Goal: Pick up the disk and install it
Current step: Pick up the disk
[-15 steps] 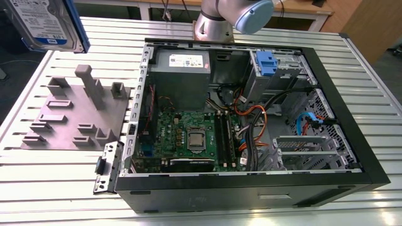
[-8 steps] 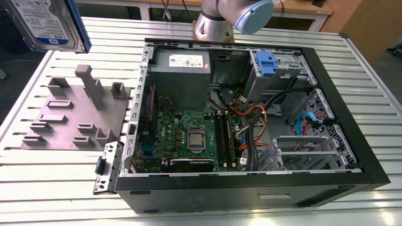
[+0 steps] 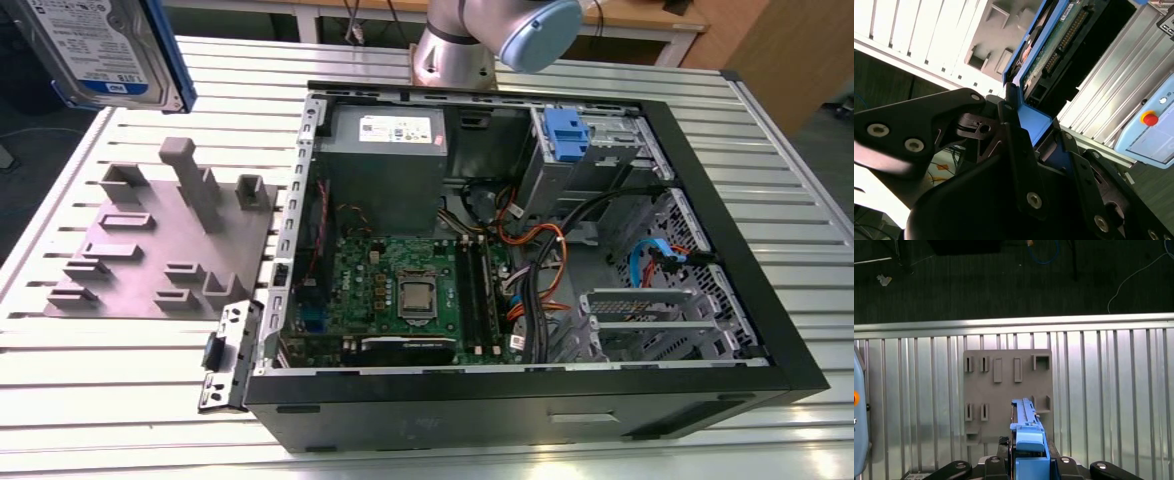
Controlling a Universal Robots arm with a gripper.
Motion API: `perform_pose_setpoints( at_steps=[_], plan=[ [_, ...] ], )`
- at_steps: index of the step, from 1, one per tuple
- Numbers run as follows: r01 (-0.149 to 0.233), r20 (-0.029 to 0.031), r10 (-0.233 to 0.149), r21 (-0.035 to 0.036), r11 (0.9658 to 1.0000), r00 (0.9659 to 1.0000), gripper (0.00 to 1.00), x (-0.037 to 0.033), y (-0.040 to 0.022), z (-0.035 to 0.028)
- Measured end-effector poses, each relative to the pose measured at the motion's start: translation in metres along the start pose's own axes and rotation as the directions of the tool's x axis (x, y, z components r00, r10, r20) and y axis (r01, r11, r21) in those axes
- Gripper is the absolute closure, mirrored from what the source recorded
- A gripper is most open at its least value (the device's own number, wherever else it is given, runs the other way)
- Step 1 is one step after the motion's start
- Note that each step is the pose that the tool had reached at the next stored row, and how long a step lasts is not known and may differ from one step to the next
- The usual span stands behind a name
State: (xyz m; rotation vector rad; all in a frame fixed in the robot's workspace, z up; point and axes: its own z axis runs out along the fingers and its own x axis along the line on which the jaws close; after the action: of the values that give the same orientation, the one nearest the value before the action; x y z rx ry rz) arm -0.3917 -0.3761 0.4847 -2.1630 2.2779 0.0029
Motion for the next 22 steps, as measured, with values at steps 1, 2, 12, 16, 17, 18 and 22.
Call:
perform_pose_setpoints(
  at_steps=[1,2,12,16,17,18,22],
  plan=[
    [0.0,0.0,0.0,-0.0001,1.0,1.0,0.64,0.0,-0.0001,0.0],
    [0.0,0.0,0.0,-0.0001,1.0,1.0,0.64,0.0,-0.0004,0.0],
    [0.0,0.0,0.0,0.0,1.0,1.0,0.64,-0.0004,-0.0063,0.0],
    [0.0,0.0,0.0,-0.0001,1.0,1.0,0.64,-0.0003,-0.0065,0.0],
    [0.0,-0.0001,0.0,-0.0001,1.0,1.0,0.64,-0.0003,-0.0065,0.0],
    [0.0,0.0,0.0,-0.0001,1.0,1.0,0.64,-0.0003,-0.0065,0.0],
    [0.0,0.0,0.0,-0.0001,1.0,1.0,0.64,-0.0002,-0.0068,0.0]
  ],
)
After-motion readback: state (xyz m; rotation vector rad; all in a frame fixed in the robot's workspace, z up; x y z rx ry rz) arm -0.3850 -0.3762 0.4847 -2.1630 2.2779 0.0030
